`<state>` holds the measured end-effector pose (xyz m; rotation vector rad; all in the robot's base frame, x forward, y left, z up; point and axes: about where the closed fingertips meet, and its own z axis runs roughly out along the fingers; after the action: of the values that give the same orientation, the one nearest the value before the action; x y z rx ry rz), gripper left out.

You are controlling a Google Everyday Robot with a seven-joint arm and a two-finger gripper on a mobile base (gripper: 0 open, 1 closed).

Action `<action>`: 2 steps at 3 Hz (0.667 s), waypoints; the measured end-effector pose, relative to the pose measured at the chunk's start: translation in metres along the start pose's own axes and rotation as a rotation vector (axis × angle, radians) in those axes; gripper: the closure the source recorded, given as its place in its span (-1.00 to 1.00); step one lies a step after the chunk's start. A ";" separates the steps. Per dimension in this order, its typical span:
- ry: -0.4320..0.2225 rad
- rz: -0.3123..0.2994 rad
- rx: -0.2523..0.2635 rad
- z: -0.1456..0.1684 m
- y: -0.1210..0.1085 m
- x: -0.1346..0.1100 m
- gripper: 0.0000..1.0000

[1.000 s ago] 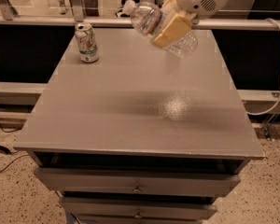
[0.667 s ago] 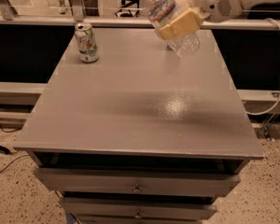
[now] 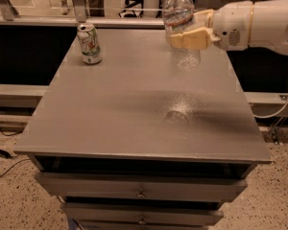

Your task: Place water bottle upright

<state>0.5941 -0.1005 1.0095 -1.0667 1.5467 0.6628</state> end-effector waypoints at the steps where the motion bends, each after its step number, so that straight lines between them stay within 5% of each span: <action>1: -0.061 0.034 0.023 0.000 -0.005 0.014 1.00; 2: -0.111 0.048 0.024 0.001 -0.008 0.025 1.00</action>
Offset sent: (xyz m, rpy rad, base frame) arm 0.0109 -0.0213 -0.0401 0.1945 -0.0348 -0.0226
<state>0.6012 -0.1105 0.9861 -0.9616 1.4843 0.7226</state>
